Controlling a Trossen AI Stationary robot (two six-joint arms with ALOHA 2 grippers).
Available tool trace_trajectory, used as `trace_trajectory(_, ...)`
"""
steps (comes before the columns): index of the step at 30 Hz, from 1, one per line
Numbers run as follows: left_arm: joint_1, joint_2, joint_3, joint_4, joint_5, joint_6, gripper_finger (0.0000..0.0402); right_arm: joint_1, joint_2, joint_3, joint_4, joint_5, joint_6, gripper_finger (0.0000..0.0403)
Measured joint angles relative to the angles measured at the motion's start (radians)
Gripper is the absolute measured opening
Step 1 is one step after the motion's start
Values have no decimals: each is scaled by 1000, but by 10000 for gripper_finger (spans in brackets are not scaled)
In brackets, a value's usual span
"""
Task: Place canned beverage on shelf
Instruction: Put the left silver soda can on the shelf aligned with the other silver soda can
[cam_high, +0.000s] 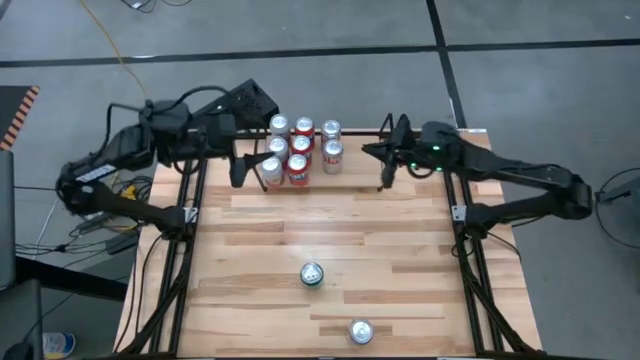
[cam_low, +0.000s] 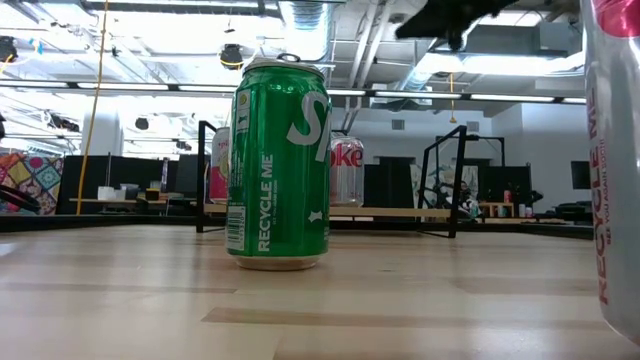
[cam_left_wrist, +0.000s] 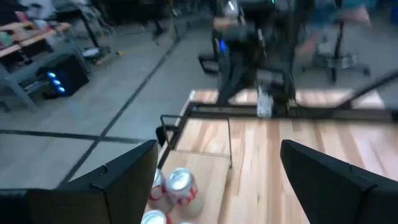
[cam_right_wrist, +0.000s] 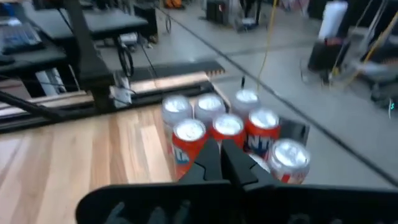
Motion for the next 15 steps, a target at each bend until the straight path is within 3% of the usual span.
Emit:
trace_trajectory(7,7,-167,-295,273,-24,-130,324,-21,184,-1,47,0,20,0)
trace_trajectory(15,7,-214,-347,296,-22,-199,324,-107,329,-2,74,0,35,0)
